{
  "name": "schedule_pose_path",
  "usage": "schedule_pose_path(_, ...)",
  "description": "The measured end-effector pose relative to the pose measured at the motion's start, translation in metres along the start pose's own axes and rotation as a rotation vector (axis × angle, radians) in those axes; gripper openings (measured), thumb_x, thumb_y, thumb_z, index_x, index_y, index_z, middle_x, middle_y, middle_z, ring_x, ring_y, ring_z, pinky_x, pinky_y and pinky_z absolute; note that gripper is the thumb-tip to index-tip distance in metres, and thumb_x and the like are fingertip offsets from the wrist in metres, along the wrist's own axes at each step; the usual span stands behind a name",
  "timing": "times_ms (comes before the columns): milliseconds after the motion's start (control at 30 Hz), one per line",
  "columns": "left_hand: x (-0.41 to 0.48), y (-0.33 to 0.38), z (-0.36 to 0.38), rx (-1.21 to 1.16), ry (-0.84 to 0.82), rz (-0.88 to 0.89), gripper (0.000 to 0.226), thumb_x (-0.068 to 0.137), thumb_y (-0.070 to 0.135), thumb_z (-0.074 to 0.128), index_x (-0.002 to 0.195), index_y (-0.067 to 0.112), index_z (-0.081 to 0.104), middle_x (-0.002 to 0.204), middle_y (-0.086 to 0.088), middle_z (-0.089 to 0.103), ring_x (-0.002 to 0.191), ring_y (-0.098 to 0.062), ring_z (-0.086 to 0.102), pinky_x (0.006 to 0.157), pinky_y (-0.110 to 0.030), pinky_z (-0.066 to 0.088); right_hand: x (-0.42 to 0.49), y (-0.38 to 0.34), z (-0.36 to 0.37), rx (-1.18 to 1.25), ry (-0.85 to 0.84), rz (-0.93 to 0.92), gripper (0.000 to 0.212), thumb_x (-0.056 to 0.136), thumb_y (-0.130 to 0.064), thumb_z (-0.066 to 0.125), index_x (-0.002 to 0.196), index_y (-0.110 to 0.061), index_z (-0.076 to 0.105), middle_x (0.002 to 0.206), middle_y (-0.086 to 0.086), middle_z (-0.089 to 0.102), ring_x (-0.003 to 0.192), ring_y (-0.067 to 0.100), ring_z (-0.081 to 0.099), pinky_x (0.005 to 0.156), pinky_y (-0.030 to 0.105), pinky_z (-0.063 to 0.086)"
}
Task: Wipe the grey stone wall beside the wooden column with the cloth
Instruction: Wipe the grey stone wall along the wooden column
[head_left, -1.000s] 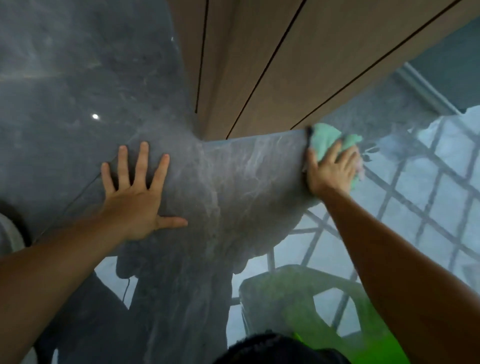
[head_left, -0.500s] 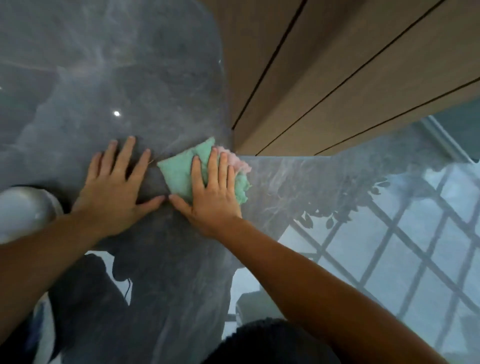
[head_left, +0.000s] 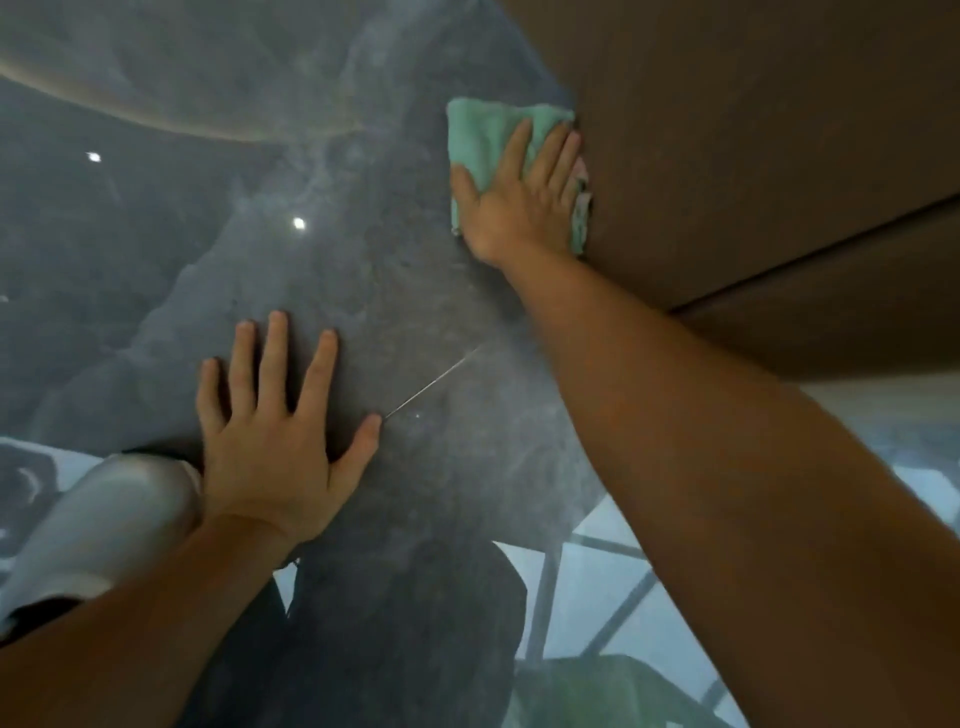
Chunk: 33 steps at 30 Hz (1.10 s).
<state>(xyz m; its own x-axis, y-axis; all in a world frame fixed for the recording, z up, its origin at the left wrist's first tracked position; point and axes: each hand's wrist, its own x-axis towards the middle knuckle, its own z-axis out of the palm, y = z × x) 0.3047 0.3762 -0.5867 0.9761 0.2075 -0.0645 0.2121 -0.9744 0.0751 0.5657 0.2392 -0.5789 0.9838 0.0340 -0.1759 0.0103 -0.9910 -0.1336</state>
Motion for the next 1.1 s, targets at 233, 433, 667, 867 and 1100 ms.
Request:
schedule_pose_path(233, -0.001, 0.001, -0.004, -0.002, -0.023, -0.016, 0.083, 0.089, 0.068, 0.032, 0.156, 0.020, 0.031, 0.166, -0.019, 0.020, 0.153, -0.041, 0.017, 0.120, -0.061, 0.014, -0.087, 0.022, 0.008, -0.036, 0.010, -0.196, 0.084, 0.088, -0.069, 0.027, 0.155, -0.020, 0.015, 0.162, 0.026, 0.003, 0.148, 0.045, -0.001, 0.119, 0.057, 0.006)
schedule_pose_path(433, -0.001, 0.004, -0.006, -0.037, -0.028, -0.015, 0.082, 0.088, 0.066, 0.039, 0.156, 0.019, 0.033, 0.166, -0.021, 0.020, 0.153, -0.043, 0.017, 0.120, -0.062, 0.013, -0.204, 0.072, 0.016, -0.084, -0.106, -0.284, 0.093, 0.085, -0.076, 0.029, 0.156, -0.020, 0.011, 0.161, 0.026, 0.004, 0.149, 0.043, 0.001, 0.118, 0.059, 0.015)
schedule_pose_path(667, -0.001, 0.000, -0.003, -0.014, -0.053, -0.009, 0.083, 0.090, 0.069, 0.027, 0.157, 0.021, 0.024, 0.167, -0.020, 0.016, 0.153, -0.043, 0.014, 0.120, -0.062, 0.013, -0.022, 0.003, 0.001, 0.053, -0.047, 0.031, 0.086, 0.088, -0.071, 0.028, 0.156, -0.022, 0.010, 0.161, 0.026, -0.003, 0.148, 0.042, -0.010, 0.118, 0.055, -0.006)
schedule_pose_path(867, 0.000, 0.000, -0.004, -0.056, -0.051, -0.001, 0.082, 0.091, 0.069, 0.026, 0.158, 0.021, 0.021, 0.167, -0.019, 0.013, 0.154, -0.042, 0.011, 0.121, -0.061, 0.009, -0.080, 0.034, 0.003, -0.100, -0.009, -0.236, 0.078, 0.090, -0.069, 0.024, 0.155, -0.027, 0.013, 0.162, 0.024, 0.004, 0.149, 0.043, -0.001, 0.119, 0.058, 0.005)
schedule_pose_path(1100, 0.001, 0.001, -0.007, -0.067, -0.041, -0.008, 0.082, 0.090, 0.069, 0.028, 0.157, 0.021, 0.023, 0.166, -0.021, 0.015, 0.153, -0.044, 0.013, 0.120, -0.062, 0.011, -0.271, 0.109, 0.026, -0.113, -0.146, -0.377, 0.080, 0.089, -0.075, 0.025, 0.155, -0.034, 0.009, 0.164, 0.016, 0.003, 0.149, 0.041, 0.002, 0.116, 0.059, 0.012)
